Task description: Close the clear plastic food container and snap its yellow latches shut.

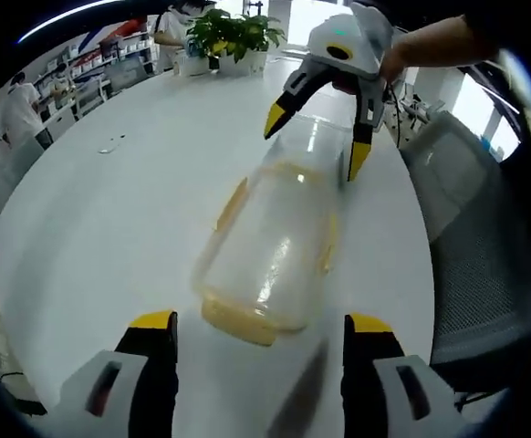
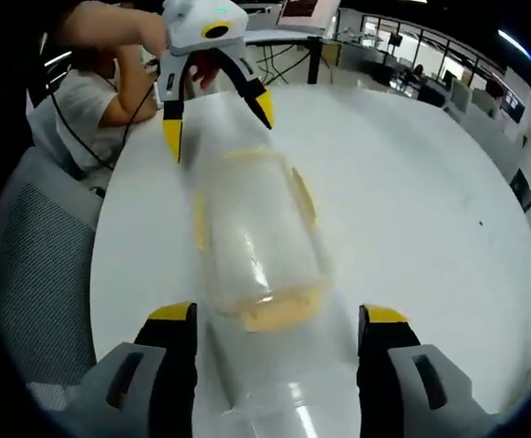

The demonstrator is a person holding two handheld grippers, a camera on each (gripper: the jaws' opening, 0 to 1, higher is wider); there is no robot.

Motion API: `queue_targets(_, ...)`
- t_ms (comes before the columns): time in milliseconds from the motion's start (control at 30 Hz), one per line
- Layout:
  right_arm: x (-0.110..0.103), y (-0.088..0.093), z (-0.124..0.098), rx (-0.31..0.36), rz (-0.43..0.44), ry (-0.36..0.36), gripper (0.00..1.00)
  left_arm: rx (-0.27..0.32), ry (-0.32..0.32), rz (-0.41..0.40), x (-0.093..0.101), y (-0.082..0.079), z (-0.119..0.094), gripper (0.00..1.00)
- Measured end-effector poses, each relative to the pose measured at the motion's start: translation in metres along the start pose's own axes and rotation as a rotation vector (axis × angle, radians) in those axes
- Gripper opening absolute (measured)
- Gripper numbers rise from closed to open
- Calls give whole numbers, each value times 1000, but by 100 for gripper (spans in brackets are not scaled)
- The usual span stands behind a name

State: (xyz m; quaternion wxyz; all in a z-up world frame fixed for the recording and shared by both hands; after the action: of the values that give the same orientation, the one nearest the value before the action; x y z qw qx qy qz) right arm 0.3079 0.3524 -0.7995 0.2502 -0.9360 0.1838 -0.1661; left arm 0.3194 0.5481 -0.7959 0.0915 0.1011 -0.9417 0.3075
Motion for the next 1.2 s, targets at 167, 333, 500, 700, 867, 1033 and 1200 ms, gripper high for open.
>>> queue_targets(167, 3, 0, 3, -20, -29, -8, 67, -28, 12, 16, -5, 0, 3, 68)
queue_targets(333, 2, 5, 8, -63, -55, -41, 66, -77, 26, 67, -8, 3, 5, 66)
queue_targets(500, 0, 7, 13, -94, -98, -54, 61, -135, 25, 131, -15, 4, 5, 63)
queue_targets(700, -3, 5, 16, -104, -137, -67, 55, -166, 29, 166, -18, 2, 8, 61)
queue_targets(867, -2, 6, 19, -118, -178, -61, 54, -188, 37, 179, -19, 3, 11, 60)
queue_targets(1033, 0, 5, 21, -126, -185, -57, 53, -204, 43, 191, -20, 6, 13, 57)
queue_targets(1200, 1, 4, 24, -133, -189, -59, 54, -208, 55, 213, -20, 5, 15, 52)
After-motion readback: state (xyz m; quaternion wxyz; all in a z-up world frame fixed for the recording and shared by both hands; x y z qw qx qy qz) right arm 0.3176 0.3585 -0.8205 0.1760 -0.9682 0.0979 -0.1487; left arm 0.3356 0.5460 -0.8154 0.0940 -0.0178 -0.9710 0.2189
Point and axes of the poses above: the point that each gripper's makers call its tool centre point, and the gripper's own axes: z roughly forward along the fingers, x roughly to its right, y roughly out of its underside, the point moved 3 cm from there along -z, roughly backward along the fingers, and after that the axes turned 14 degrees about y, right-handed, at the moved point
